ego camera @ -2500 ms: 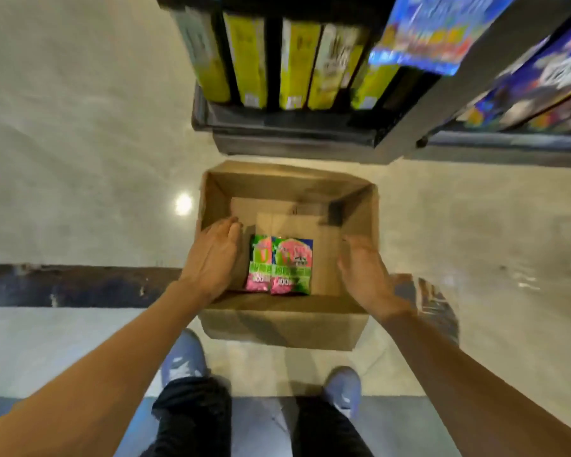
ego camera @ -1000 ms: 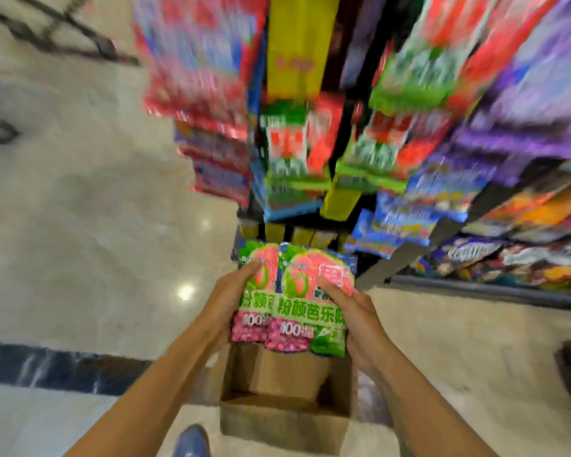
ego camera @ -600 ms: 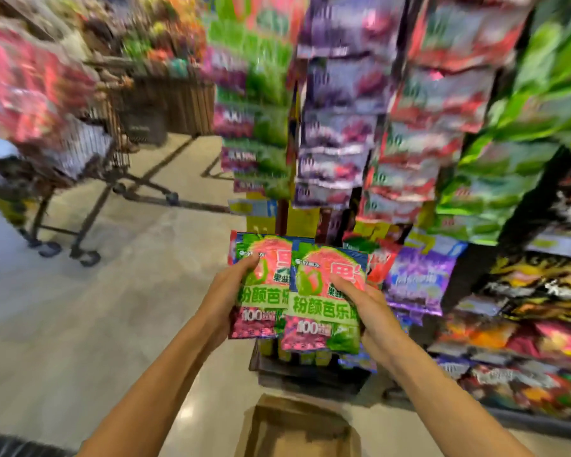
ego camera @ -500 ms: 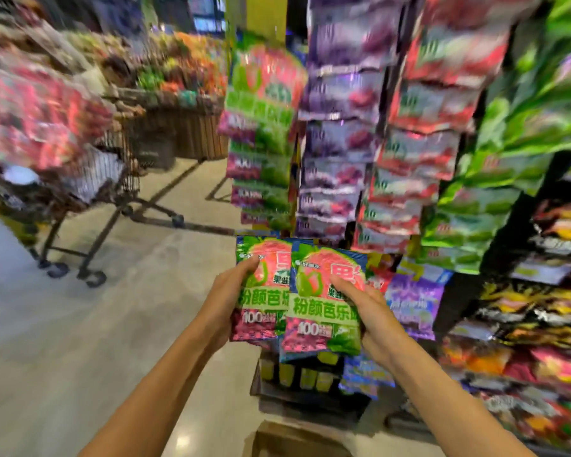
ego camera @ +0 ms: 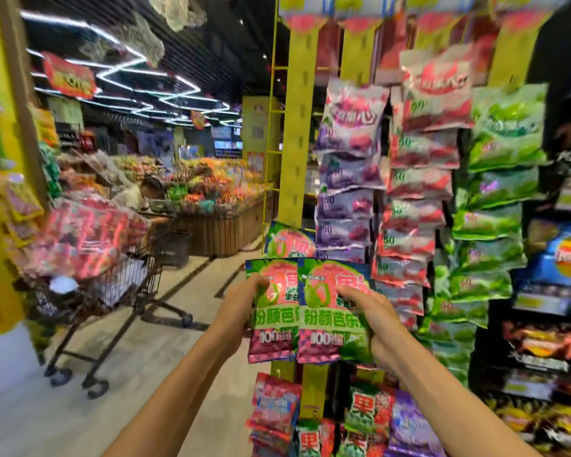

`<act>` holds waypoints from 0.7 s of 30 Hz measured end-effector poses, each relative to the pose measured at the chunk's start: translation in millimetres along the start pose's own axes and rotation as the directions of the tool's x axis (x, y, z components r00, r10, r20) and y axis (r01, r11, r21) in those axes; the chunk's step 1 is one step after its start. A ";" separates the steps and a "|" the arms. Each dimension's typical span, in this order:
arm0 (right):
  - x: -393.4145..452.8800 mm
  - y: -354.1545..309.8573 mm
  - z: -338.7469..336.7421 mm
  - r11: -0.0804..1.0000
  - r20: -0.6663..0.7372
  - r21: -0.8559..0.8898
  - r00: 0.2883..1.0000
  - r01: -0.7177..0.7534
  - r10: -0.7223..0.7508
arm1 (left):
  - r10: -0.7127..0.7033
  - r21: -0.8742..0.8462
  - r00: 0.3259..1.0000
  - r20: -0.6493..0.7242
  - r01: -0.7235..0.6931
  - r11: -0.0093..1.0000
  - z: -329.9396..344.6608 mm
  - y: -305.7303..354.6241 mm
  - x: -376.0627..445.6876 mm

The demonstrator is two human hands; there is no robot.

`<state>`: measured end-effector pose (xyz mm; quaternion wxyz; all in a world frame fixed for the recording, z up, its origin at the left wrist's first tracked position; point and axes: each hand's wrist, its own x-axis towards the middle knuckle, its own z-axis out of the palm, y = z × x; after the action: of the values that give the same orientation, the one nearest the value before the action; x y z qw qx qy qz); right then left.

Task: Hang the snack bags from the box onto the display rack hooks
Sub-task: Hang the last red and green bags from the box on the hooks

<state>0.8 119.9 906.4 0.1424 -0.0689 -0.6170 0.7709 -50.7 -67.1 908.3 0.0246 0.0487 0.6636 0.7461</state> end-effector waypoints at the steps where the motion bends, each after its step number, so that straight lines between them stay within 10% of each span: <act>1: 2.3 -6.1 5.2 1.000 0.012 -0.006 1.000 0.006 -0.006 | 0.004 0.010 1.000 0.003 -0.004 1.000 -1.3 8.1 2.6; 21: 134.1 -56.7 107.8 0.965 -0.292 -0.225 0.936 0.134 -0.198 | 0.320 0.133 0.945 -0.059 -0.311 0.941 -56.6 115.5 135.1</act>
<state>-149.3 71.5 995.4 0.2953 -0.1511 -0.6654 0.6688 -187.7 -123.0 1021.9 -0.1246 0.1262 0.6919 0.6999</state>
